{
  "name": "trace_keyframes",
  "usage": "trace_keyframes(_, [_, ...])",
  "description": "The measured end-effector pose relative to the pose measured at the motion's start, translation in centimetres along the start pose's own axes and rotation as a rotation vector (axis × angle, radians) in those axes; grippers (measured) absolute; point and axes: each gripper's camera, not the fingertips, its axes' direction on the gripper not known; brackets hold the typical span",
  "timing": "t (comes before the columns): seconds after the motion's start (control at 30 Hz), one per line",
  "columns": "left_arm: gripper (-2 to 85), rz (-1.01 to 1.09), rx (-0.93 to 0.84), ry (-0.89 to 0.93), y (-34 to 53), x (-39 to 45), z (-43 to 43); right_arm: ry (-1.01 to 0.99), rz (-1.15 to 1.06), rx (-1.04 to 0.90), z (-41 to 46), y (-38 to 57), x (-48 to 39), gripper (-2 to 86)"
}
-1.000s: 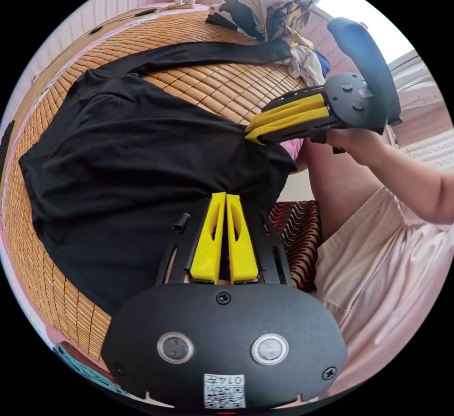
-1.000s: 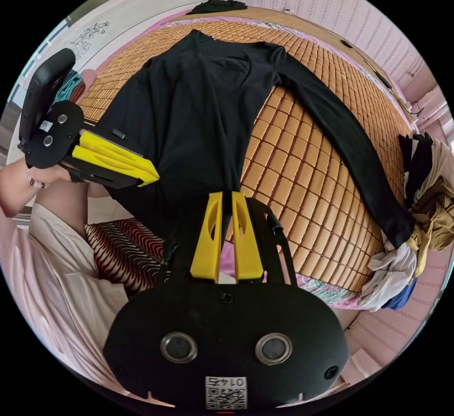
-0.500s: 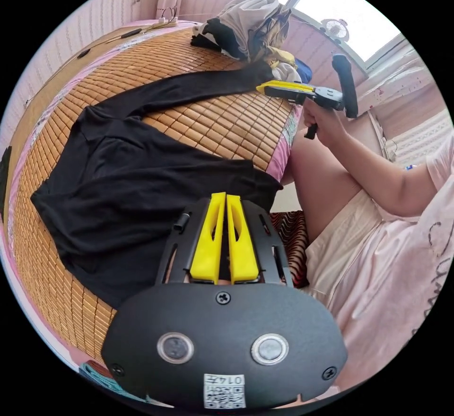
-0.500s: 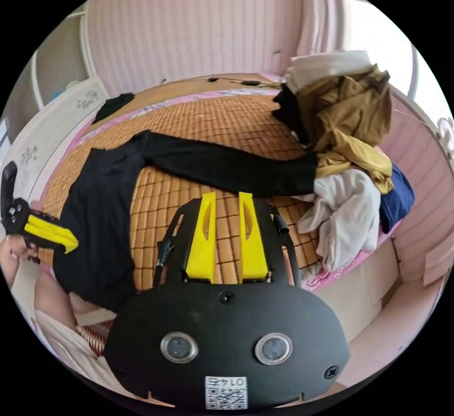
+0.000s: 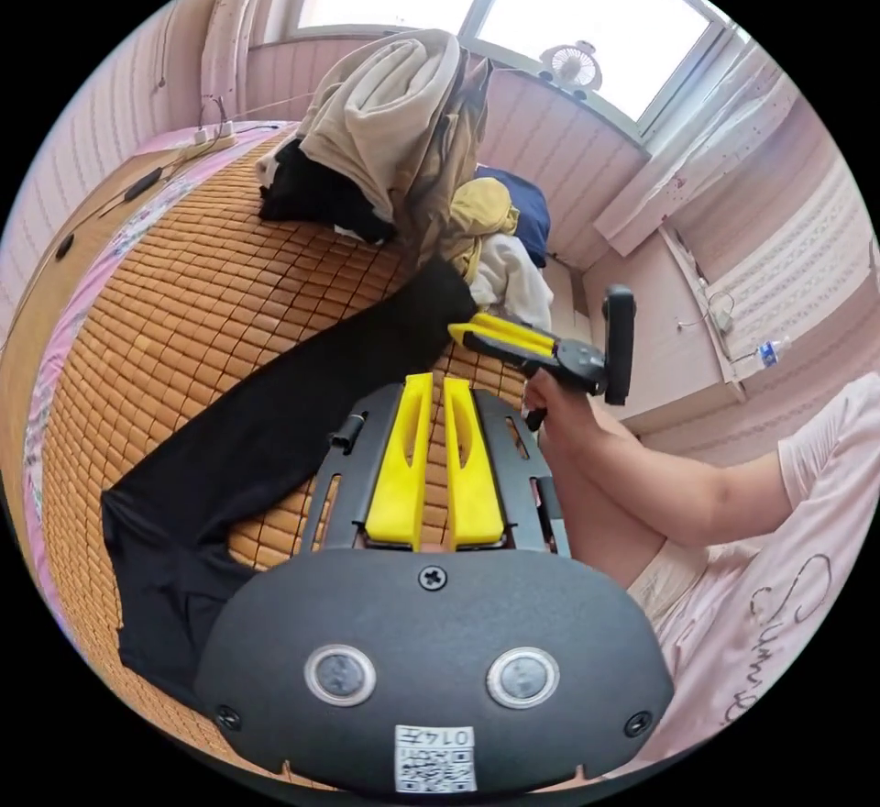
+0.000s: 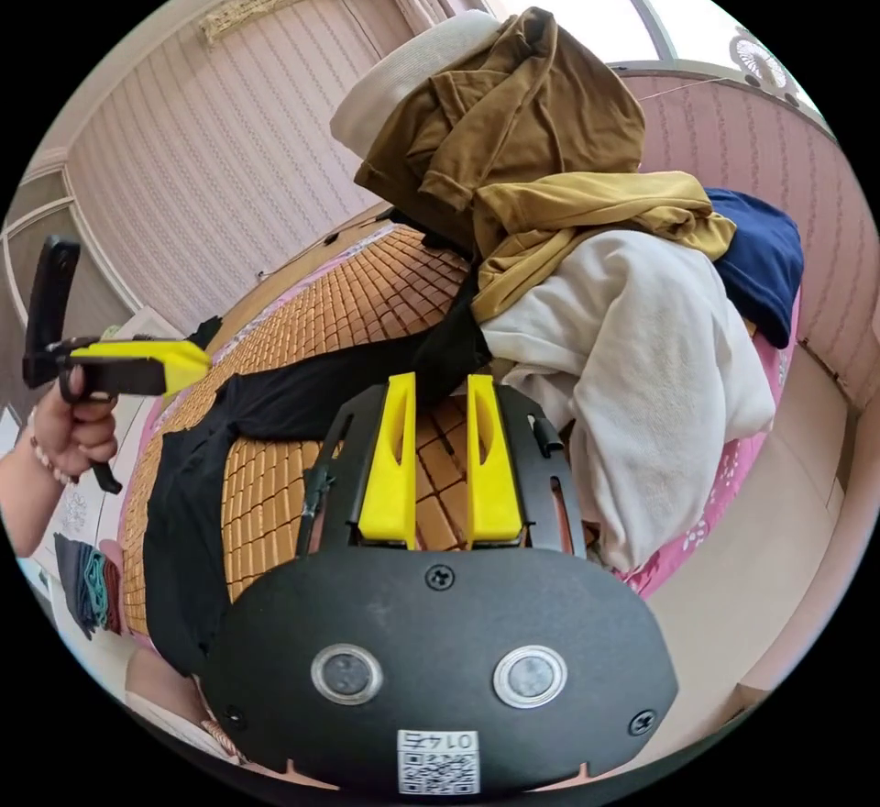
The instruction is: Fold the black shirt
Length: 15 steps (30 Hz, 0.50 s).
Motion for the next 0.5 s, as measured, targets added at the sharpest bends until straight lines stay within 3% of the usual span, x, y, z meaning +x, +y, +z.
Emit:
trace_keyframes(0.33, [7.4, -0.177, -0.064, 0.041, -12.3, -1.4, 8.7, -0.029, 0.190, 0.045, 0.7, 3.1, 7.1, 7.2])
trace_keyframes(0.5, [6.6, -0.222, -0.220, -0.020, -14.0, -1.6, 13.6, -0.068, 0.195, 0.028, 1.6, 3.6, 9.3, 6.1])
